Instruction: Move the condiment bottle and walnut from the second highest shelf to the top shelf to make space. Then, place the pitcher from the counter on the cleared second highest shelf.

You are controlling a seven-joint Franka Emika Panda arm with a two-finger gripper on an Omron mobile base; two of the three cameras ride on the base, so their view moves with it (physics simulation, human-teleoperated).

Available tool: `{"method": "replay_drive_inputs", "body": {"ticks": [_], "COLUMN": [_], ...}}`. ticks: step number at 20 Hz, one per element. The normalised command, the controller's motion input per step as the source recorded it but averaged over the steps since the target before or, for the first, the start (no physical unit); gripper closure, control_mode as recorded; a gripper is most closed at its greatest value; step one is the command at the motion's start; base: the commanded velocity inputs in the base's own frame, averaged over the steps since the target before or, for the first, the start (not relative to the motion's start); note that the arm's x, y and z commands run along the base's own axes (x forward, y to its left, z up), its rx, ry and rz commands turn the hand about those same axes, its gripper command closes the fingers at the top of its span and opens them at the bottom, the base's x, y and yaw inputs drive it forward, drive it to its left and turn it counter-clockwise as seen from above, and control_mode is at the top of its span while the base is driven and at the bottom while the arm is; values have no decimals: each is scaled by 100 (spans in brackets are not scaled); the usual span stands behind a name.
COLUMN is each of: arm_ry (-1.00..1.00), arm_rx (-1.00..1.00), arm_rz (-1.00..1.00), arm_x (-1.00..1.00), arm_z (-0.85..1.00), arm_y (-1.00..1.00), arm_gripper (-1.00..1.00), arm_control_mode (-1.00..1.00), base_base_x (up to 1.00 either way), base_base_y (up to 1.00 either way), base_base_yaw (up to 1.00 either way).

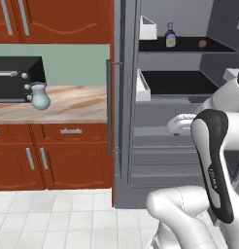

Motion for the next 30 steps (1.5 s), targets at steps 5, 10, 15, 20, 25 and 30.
{"method": "replay_drive_inputs", "body": {"ticks": [5,10,15,20,25,30], "arm_ry": [0,0,0,0,0,0], "arm_rx": [0,0,0,0,0,0], "arm_rz": [0,0,0,0,0,0], "arm_x": [0,0,0,0,0,0], "arm_z": [0,0,0,0,0,0], "arm_y": [0,0,0,0,0,0], "arm_gripper": [-100,-100,-100,-100,-100,-100], "arm_control_mode": [100,100,100,100,100,100], "base_base_x": [0,17,48,56,56,45], "base_base_y": [97,94,41,24,30,53], "base_base_yaw": [35,21,-4,-31,-40,-37]}}
